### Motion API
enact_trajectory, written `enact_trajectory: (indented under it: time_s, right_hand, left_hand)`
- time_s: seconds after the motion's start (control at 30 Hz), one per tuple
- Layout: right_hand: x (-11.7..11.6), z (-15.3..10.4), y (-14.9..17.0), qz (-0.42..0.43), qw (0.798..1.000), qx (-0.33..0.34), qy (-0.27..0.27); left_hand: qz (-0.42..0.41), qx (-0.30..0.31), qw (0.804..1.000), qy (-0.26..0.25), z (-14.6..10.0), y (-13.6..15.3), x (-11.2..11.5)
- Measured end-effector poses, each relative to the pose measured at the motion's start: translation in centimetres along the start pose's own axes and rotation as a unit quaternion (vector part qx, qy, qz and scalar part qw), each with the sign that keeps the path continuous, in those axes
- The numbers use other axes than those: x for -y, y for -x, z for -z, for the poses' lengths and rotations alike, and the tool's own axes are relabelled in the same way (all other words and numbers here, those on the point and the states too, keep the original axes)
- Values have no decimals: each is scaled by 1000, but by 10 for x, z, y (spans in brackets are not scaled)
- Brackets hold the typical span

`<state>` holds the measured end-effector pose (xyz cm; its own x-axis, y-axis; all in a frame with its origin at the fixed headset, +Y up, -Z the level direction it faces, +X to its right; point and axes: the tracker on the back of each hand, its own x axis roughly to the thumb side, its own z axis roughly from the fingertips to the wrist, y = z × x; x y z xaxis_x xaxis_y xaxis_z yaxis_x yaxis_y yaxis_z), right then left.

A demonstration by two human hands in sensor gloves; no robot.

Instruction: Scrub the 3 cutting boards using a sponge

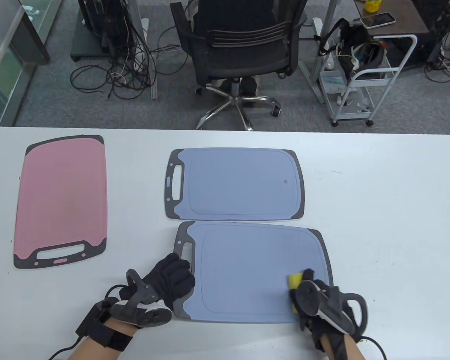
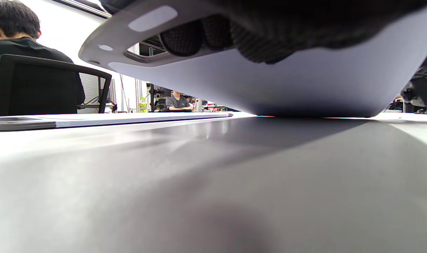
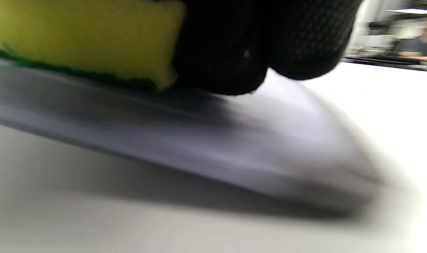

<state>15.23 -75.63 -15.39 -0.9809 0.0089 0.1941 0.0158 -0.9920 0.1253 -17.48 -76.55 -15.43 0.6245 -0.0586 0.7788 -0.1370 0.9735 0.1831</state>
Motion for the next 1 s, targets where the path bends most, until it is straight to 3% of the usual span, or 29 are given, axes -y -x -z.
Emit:
enact_trajectory:
  time_s: [0.17,0.27,0.33,0.43,0.5,0.63,0.7,0.8,0.9,1.0]
  right_hand:
    - [20,8,-138,1,981,189,31]
    - [24,10,-158,-32,978,202,39]
    - [23,11,-140,-14,982,188,25]
    - [14,8,-77,-22,995,97,0]
    - [3,1,-12,-12,1000,10,-10]
    - [-16,-21,95,19,985,-169,-32]
    - [-18,-27,115,27,978,-202,-45]
    - [-14,-20,83,8,989,-148,-26]
    - [-2,-6,1,17,1000,-10,2]
    - [10,-1,-88,19,994,107,25]
  left_hand:
    - [1,1,1000,-1,0,0,0]
    - [2,-1,1000,-1,0,0,0]
    - [1,0,1000,-2,1,0,0]
    - [1,0,1000,-1,1,0,0]
    - [1,0,1000,1,1,0,0]
    - [0,-2,1000,4,2,0,0]
    - [0,-2,1000,2,2,0,0]
    - [1,-5,1000,2,3,0,1]
    - [9,-7,1000,5,3,-1,1]
    - [20,-10,1000,15,5,-3,2]
